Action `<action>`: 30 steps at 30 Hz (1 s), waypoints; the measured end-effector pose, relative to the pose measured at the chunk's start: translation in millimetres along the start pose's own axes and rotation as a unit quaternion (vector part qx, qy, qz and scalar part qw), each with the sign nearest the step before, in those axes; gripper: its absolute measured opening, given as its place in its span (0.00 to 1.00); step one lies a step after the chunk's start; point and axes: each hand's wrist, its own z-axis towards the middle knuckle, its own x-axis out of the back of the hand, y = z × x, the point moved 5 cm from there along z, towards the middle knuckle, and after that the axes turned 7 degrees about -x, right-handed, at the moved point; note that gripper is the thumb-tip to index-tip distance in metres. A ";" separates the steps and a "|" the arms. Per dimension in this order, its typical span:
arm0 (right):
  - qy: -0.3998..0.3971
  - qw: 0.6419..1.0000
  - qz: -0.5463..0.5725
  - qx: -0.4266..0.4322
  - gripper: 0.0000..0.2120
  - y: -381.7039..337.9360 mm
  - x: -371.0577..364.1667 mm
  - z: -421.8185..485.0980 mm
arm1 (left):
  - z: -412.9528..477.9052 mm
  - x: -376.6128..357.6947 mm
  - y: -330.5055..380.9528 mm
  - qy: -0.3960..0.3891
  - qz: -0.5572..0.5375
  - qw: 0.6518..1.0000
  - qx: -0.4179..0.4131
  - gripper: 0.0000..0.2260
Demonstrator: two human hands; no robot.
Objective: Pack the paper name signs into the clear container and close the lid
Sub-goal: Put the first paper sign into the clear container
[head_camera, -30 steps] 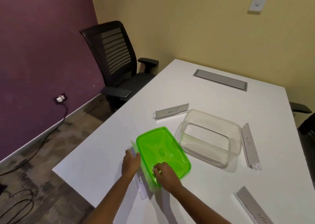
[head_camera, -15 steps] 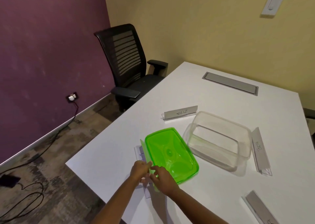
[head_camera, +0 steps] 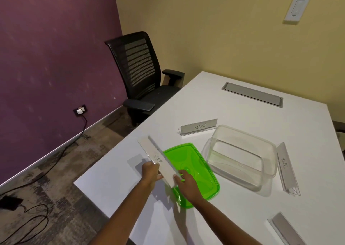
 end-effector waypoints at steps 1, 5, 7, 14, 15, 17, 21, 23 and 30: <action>-0.001 0.999 0.037 -0.022 0.15 0.1 4.4 1.2 | -0.5 -4.4 3.8 -0.004 -0.015 1.000 0.000 0.13; -0.053 0.934 0.328 -0.134 0.09 -5.5 20.9 8.5 | -1.8 -28.8 18.8 -0.064 -0.060 0.996 -0.012 0.09; -0.073 0.901 0.400 -0.152 0.13 -11.0 27.1 10.0 | -3.9 -33.8 20.0 -0.081 -0.080 0.993 -0.008 0.11; -0.110 0.930 0.326 -0.129 0.08 -11.2 55.4 7.4 | -8.3 -49.9 21.3 -0.159 -0.079 0.984 -0.018 0.15; -0.125 0.931 0.320 -0.124 0.08 -10.4 59.7 7.5 | -8.5 -54.8 21.6 -0.174 -0.076 0.982 -0.017 0.15; -0.138 0.941 0.286 -0.120 0.11 -7.8 68.1 5.7 | -11.9 -65.4 23.6 -0.202 -0.084 0.976 -0.013 0.16; -0.143 0.953 0.239 -0.120 0.22 -1.1 86.3 0.3 | -16.6 -89.1 26.0 -0.232 -0.142 0.962 -0.014 0.14; -0.136 0.950 0.255 -0.121 0.21 3.0 99.3 -1.8 | -18.2 -99.4 29.2 -0.236 -0.156 0.959 -0.015 0.12; -0.087 0.973 0.202 -0.073 0.12 18.2 170.4 -3.4 | -1.4 -108.0 63.1 -0.187 -0.194 0.961 -0.060 0.07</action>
